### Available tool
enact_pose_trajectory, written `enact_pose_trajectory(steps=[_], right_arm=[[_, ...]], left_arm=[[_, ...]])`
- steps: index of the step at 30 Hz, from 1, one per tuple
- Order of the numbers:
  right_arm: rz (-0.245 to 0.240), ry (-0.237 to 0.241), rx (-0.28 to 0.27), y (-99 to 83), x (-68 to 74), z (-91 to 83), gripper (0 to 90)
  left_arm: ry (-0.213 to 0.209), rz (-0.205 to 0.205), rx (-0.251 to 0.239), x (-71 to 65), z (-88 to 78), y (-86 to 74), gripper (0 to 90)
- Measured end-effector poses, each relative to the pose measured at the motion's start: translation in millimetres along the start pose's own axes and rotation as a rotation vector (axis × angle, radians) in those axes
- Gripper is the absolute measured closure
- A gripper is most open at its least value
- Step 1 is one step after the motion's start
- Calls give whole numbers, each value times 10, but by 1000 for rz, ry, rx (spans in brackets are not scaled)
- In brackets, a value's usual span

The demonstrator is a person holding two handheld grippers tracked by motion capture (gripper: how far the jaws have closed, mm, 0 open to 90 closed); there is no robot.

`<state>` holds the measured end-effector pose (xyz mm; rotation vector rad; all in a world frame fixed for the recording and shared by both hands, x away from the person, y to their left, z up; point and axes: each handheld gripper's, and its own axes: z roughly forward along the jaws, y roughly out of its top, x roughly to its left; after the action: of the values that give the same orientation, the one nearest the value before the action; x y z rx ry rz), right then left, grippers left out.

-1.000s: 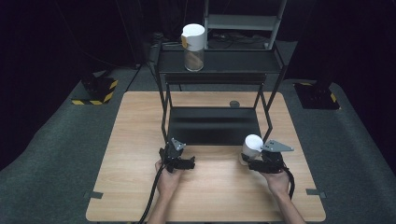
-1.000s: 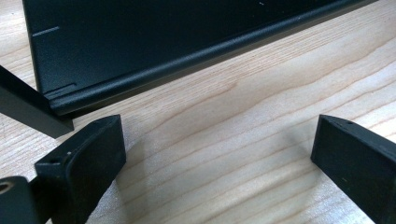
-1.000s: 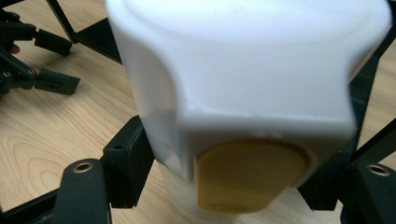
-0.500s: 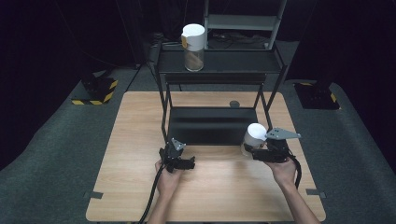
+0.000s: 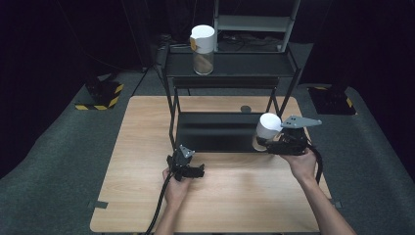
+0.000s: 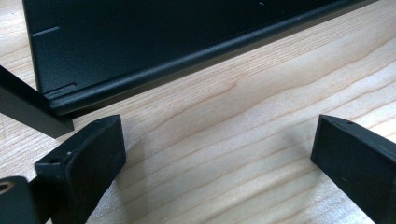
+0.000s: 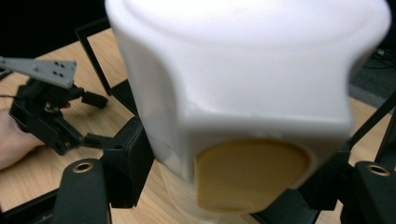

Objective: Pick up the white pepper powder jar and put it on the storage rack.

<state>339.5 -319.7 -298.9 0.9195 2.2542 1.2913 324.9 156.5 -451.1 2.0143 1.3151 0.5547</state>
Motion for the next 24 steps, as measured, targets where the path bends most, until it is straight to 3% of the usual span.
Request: enact_pose_trajectory(steps=[10,24], right_arm=[[2,32,-16,447,-83,-170,301],[-19,47,-7,1032,-141,-267,301]], left_arm=[[0,-1,-1,0,1,-1,30],[-1,-2,-1,0,1,-2,30]])
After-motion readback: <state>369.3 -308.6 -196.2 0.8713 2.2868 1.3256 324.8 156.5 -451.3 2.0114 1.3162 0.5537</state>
